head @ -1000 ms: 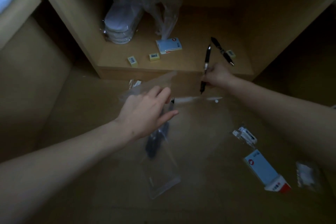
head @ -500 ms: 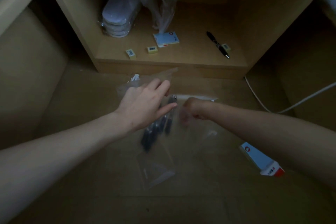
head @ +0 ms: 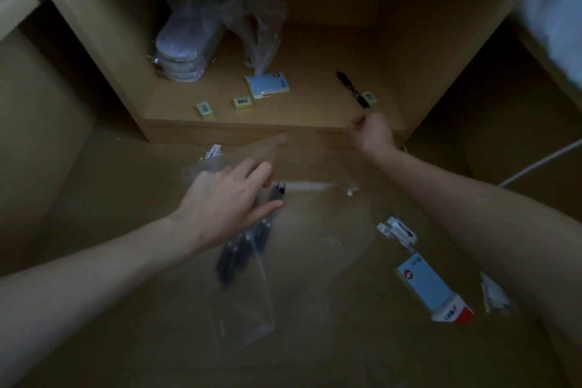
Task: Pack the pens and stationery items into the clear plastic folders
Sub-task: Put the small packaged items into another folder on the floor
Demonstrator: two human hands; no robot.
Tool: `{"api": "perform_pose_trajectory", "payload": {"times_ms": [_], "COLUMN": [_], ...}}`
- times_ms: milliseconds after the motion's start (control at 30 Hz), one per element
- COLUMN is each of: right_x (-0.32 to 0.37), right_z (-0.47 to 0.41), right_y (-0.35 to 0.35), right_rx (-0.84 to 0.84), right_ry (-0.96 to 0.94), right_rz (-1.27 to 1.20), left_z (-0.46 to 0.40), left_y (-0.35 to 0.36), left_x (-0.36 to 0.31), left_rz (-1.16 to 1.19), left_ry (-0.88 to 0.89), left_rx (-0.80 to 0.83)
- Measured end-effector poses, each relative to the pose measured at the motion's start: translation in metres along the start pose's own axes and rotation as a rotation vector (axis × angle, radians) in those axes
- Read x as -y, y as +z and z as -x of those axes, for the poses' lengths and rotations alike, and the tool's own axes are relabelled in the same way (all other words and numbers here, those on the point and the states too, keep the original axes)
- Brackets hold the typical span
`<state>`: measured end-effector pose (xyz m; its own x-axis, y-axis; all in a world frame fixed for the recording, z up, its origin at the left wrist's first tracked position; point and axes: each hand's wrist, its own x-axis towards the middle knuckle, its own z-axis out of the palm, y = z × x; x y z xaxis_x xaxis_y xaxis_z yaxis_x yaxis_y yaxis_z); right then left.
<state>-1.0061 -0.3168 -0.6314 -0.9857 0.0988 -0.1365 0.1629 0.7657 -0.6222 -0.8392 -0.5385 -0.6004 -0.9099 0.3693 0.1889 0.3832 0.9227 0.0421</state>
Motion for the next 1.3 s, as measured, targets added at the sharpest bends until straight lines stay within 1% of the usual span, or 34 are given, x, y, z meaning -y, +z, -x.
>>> {"api": "perform_pose_trajectory", "payload": {"times_ms": [100, 167, 267, 367, 467, 567, 700, 767, 933, 967, 1033, 1167, 1233, 1300], "right_x": [-0.005, -0.008, -0.011, -0.014, -0.015, -0.015, -0.013, -0.015, -0.025, -0.027, -0.028, -0.022, -0.021, -0.018], "right_z": [-0.019, -0.032, -0.045, -0.054, -0.058, -0.057, -0.046, -0.04, -0.012, -0.005, 0.009, 0.037, 0.043, 0.049], "right_y": [-0.008, -0.006, 0.002, 0.007, 0.007, 0.003, -0.005, -0.01, -0.033, -0.04, -0.053, -0.079, -0.083, -0.082], "right_rx": [-0.077, -0.103, -0.168, -0.239, -0.242, -0.228, -0.127, -0.054, 0.093, 0.129, 0.18, 0.248, 0.282, 0.303], "right_ry": [0.029, 0.059, 0.082, 0.055, 0.013, 0.06, 0.124, 0.148, 0.227, 0.231, 0.196, 0.072, 0.062, 0.056], "right_rz": [-0.006, 0.046, 0.109, 0.221, 0.272, 0.261, 0.265, 0.214, -0.129, -0.175, -0.232, -0.307, -0.376, -0.458], "left_z": [0.001, 0.002, 0.002, 0.001, 0.001, 0.001, 0.0, 0.001, -0.002, -0.002, -0.002, 0.0, 0.004, 0.008], "left_y": [0.0, 0.002, 0.003, 0.005, 0.005, 0.004, 0.004, 0.001, -0.005, -0.004, -0.005, -0.01, -0.011, -0.015], "left_x": [-0.002, -0.002, -0.001, 0.0, -0.001, -0.004, -0.007, -0.008, -0.013, -0.013, -0.014, -0.014, -0.012, -0.011], "left_rz": [0.016, 0.026, 0.048, 0.073, 0.076, 0.055, -0.005, -0.016, -0.06, -0.067, -0.056, -0.051, -0.066, -0.042], "left_ry": [0.029, 0.042, 0.018, -0.014, -0.014, -0.014, 0.006, 0.003, -0.004, -0.014, -0.026, -0.024, -0.019, -0.001], "left_rx": [-0.015, -0.019, 0.005, 0.025, 0.018, 0.018, 0.015, 0.028, 0.029, 0.053, 0.1, 0.085, 0.089, 0.046]}}
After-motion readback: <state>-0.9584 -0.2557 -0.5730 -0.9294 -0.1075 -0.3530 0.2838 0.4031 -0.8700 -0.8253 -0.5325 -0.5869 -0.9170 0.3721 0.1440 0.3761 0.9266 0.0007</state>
